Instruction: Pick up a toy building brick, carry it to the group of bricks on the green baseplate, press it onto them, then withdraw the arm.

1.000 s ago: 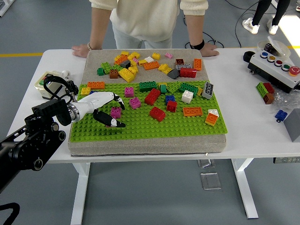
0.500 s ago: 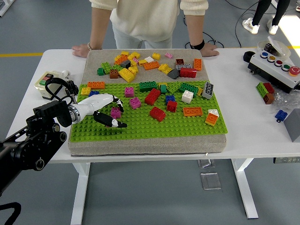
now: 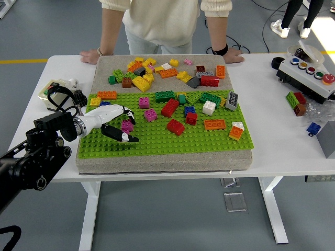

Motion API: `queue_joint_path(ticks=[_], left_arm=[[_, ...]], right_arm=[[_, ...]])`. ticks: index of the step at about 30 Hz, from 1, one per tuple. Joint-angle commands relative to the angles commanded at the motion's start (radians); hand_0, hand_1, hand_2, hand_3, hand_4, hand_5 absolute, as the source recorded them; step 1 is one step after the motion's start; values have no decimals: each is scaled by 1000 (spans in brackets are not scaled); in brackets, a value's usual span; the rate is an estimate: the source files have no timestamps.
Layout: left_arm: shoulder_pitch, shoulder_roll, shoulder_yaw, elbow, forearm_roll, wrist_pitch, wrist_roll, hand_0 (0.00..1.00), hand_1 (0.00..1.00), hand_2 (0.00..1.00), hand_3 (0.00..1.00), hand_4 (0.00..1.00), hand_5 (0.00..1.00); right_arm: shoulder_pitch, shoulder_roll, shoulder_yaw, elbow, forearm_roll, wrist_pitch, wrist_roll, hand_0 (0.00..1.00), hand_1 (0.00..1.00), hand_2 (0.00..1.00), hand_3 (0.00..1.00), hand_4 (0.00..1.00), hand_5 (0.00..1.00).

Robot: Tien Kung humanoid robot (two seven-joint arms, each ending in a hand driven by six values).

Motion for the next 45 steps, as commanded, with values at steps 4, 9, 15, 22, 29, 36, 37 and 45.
queue_joint_path(ticks=[4, 9, 15, 22, 29, 36, 37, 45], left_arm=[[1, 2, -5, -7, 4, -4, 3, 987, 871, 887, 612, 998, 598], [2, 2, -6, 1, 9, -9, 5, 985, 866, 883, 611, 998, 600], [1, -1, 1, 3, 8, -17, 6, 987, 867, 881, 611, 998, 600], [1, -1, 0, 7, 11, -26, 7, 989, 864, 878, 610, 998, 601], [2, 3, -10, 2, 17, -18, 10, 986, 860, 872, 608, 998, 600], [6, 5, -12, -10, -1, -26, 3, 983, 851, 862, 607, 998, 597], [8, 5, -14, -16, -7, -28, 2, 983, 851, 862, 607, 998, 597], [24, 13, -43, -66, -15, -37, 8, 975, 839, 832, 602, 998, 588]], right_arm=[[-2, 0, 1, 0, -1, 1, 0, 753, 675, 724, 651, 909, 490], [-2, 1, 3, 0, -1, 0, 1, 752, 675, 725, 652, 910, 490], [-2, 1, 3, 0, -1, 1, 0, 753, 676, 725, 652, 910, 489], [-2, 2, 0, 0, 0, -1, 0, 753, 675, 725, 651, 909, 490], [-3, 2, -1, 0, 0, -1, -1, 753, 676, 725, 651, 909, 490], [-2, 2, -2, 0, 0, -2, -1, 753, 675, 725, 651, 909, 491], [-2, 3, -2, 0, 0, -1, -1, 753, 675, 725, 651, 909, 491], [-8, 2, 2, 0, 0, 0, -1, 753, 675, 725, 651, 910, 492]])
